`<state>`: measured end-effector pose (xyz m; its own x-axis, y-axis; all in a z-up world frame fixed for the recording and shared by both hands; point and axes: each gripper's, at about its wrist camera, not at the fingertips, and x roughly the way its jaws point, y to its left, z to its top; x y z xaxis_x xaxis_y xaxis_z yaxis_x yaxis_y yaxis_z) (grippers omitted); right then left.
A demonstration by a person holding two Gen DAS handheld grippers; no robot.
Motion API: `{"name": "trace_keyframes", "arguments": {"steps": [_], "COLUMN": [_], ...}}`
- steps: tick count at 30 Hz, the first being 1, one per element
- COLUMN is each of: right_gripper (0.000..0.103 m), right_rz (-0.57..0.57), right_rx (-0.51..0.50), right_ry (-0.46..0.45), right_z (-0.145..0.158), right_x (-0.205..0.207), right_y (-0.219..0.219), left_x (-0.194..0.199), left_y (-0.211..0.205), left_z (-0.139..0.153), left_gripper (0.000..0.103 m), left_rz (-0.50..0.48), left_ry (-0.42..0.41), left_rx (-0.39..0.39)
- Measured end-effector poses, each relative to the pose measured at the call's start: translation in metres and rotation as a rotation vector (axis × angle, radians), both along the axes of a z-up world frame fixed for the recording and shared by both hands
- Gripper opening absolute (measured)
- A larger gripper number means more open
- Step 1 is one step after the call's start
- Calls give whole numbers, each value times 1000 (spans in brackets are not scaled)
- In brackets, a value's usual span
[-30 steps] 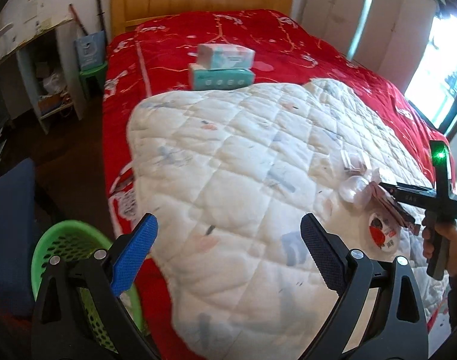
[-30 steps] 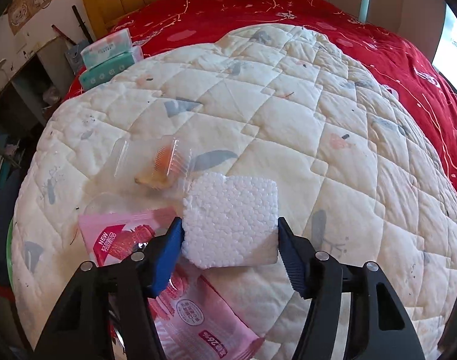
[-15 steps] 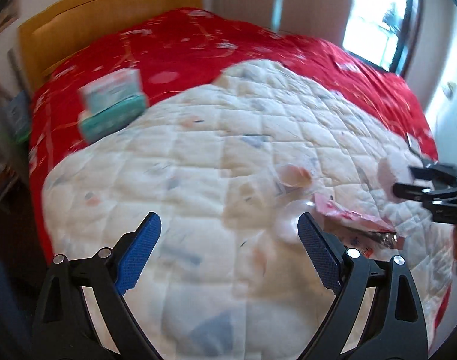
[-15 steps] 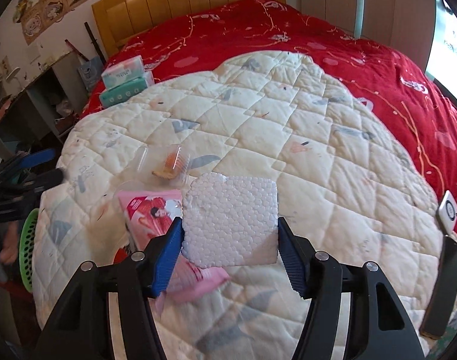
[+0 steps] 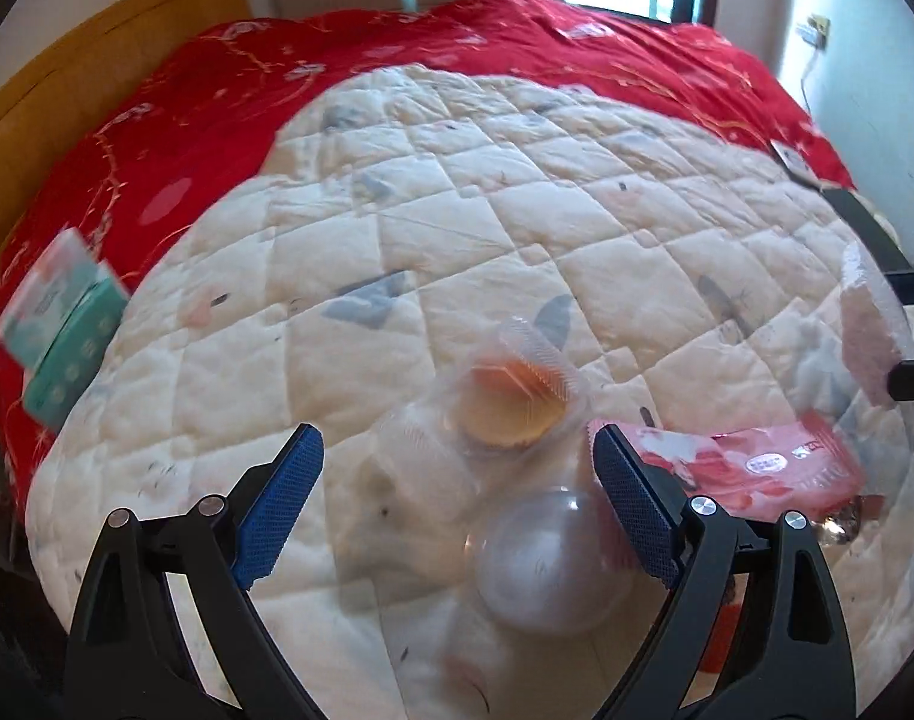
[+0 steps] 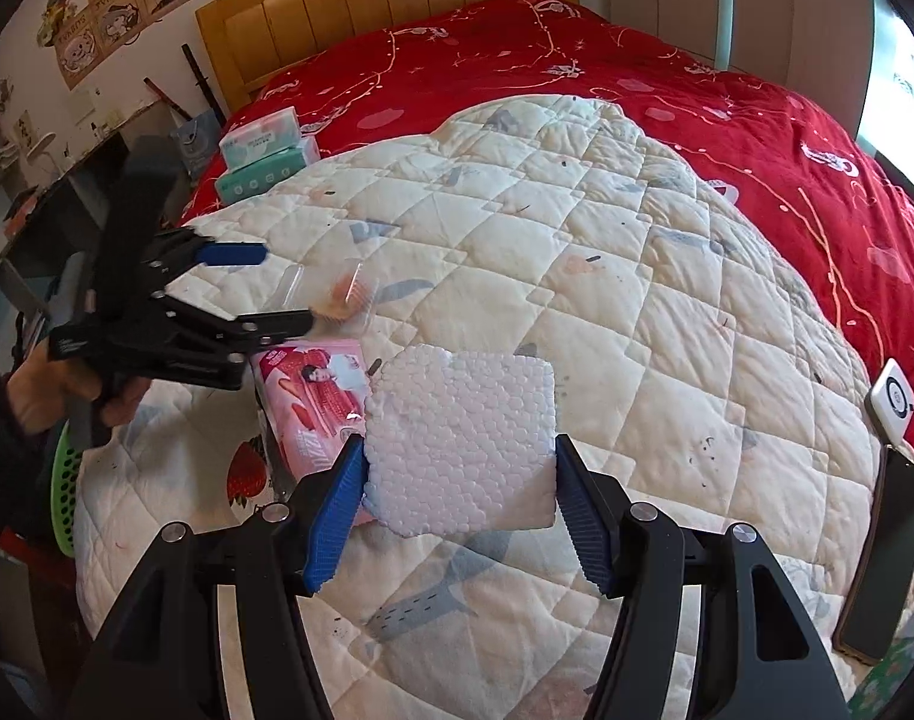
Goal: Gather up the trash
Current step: 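Grasp the white foam block with the right tool while the left tool grasps the clear plastic box, then carry the foam block and clear box to the green wastebasket with both tools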
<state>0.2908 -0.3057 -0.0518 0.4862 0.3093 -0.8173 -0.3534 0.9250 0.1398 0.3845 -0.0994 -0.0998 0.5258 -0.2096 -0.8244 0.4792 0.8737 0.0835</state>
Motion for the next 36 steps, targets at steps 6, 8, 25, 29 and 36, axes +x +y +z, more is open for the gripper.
{"name": "trace_keyframes", "arguments": {"steps": [6,8,25,29,36], "right_gripper": [60,60,60,60,60], "right_rz": [13,14,8,20,71], "right_rx": [13,12,47,63,89], "right_ry": [4,6,-34,-51,-72], "right_z": [-2,-4,26,38,53], "right_x": [0,1,-26,-39,-69], "right_y": [0,0,13,22,56], "left_x": [13,16,-13,-39,-113], "left_y": [-11,-14,23,47,107], "left_z": [-11,-15,37,60,87], "left_gripper": [87,76,53,53,53], "left_rz": [-71,-80,84,144,288], "left_ry": [10,21,-47,-68,-100], "left_rx": [46,50,-111,-177,-307]}}
